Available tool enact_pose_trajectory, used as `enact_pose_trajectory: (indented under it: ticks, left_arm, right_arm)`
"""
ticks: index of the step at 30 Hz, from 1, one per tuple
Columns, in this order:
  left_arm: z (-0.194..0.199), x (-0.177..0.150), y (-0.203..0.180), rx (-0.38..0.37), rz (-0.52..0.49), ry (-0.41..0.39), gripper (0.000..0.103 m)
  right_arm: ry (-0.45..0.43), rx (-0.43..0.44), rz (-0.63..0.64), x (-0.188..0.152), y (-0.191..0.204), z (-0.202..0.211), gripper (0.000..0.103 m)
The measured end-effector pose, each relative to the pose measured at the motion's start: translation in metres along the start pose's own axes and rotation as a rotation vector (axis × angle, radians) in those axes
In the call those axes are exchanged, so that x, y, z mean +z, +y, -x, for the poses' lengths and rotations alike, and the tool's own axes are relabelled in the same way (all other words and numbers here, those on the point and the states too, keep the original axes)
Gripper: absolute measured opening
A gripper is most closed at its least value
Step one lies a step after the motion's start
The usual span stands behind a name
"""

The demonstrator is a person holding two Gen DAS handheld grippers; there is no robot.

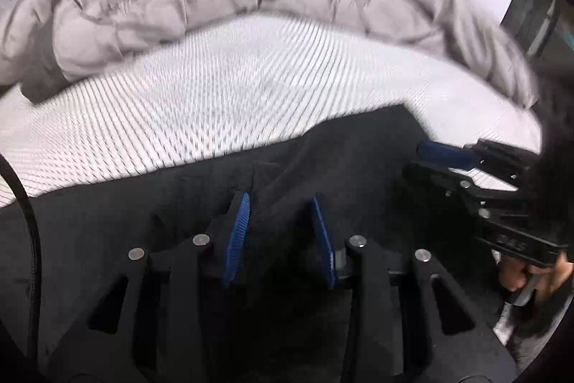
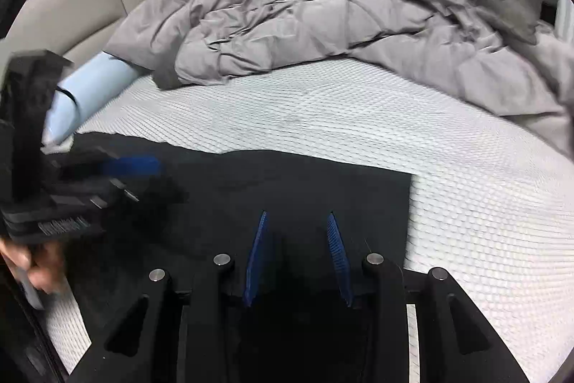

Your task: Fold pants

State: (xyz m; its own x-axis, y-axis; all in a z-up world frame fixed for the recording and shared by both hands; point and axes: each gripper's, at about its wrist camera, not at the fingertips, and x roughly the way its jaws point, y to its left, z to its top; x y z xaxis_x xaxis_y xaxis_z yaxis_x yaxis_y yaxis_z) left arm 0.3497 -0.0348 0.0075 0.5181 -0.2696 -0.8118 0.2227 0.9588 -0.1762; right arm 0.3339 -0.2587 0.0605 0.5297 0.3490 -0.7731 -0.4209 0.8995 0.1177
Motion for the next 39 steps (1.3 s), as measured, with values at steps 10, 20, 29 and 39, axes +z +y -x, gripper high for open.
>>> enact_pose_trajectory:
  ticks: [10, 20, 29, 39]
  left_arm:
    - [0.038, -0.022, 0.009, 0.085, -0.008, -0.055, 0.029]
    - [0.032, -0.069, -0.032, -0.013, -0.144, 0.021, 0.041]
    - [0.076, -0.084, -0.021, -0.027, -0.097, -0.03, 0.042]
    - [0.058, -0.107, -0.051, -0.144, -0.256, 0.058, 0.042]
  right_arm:
    - [0.091, -0.328, 0.009, -0.013, -0.02, -0.018, 0.037]
    - [0.124, -0.013, 0.093, -0.044, 0.038, -0.003, 0.04]
    - [0.075, -0.225, 0.051, -0.064, -0.005, 0.031, 0.045]
    - [0.127, -0.05, 0.268, -0.088, 0.059, 0.018, 0.055]
